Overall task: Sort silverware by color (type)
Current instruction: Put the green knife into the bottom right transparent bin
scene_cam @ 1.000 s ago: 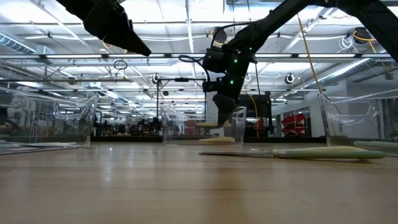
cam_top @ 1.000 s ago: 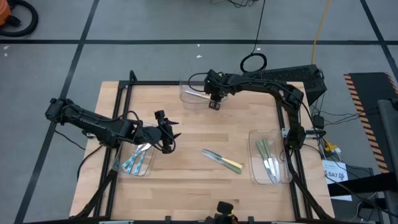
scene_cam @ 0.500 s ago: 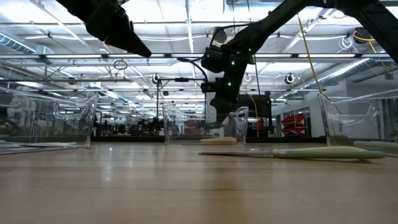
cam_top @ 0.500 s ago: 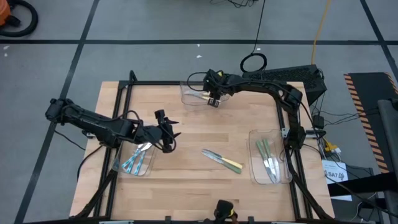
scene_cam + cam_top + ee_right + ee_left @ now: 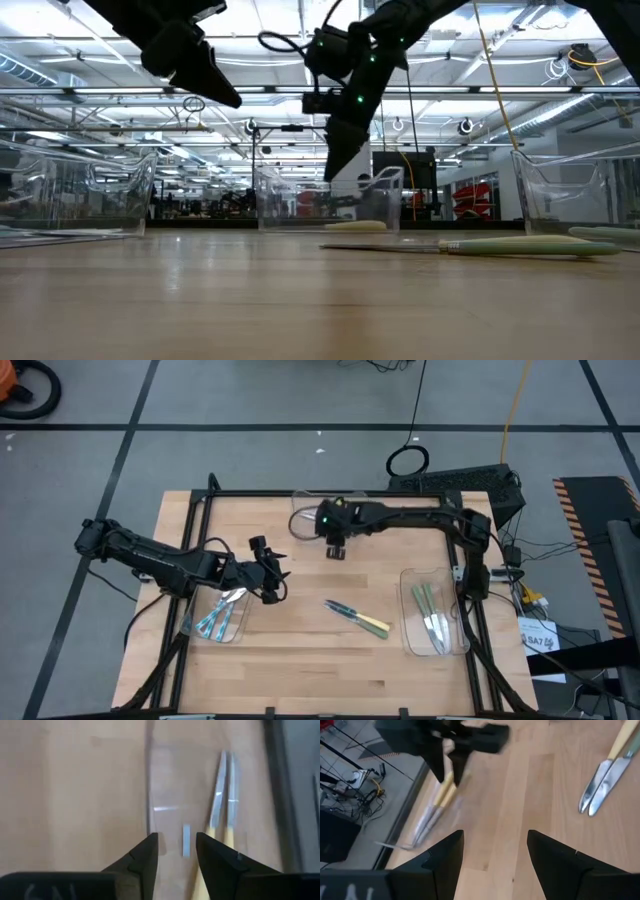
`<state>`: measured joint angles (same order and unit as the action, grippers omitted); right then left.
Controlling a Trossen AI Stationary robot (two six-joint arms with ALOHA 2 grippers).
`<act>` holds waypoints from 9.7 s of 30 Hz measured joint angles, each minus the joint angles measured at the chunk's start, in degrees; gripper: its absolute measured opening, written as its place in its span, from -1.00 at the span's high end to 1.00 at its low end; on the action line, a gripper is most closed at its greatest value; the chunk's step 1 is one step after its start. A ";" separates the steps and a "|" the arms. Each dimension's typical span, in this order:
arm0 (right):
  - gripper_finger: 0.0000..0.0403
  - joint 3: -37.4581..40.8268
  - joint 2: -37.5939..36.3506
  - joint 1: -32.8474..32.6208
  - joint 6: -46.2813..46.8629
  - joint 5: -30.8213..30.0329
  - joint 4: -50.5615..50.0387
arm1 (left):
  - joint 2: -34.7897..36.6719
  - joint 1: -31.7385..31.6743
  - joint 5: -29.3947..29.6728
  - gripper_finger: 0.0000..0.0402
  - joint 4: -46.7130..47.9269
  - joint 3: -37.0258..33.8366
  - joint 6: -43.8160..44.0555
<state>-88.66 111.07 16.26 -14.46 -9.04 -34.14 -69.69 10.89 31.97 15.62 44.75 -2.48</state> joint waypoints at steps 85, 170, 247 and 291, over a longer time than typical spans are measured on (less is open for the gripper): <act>0.64 14.10 -6.36 -43.02 50.72 -14.57 -1.04 | -0.81 0.51 -4.65 -0.13 -3.60 -0.02 8.80; 0.86 24.60 -5.55 -40.66 38.42 -7.38 7.43 | -6.08 7.00 -0.48 -0.13 -12.03 4.96 3.85; 0.88 24.02 -5.62 -38.44 36.27 -5.99 7.79 | -44.22 5.75 -15.49 0.80 3.96 24.92 5.49; 0.31 6.47 -10.49 -57.65 45.73 -39.34 -27.79 | -28.90 9.05 12.92 0.95 6.59 26.03 17.69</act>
<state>-82.19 100.58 -41.39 31.27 -48.37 -61.93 -98.58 19.95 44.89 22.21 70.78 15.21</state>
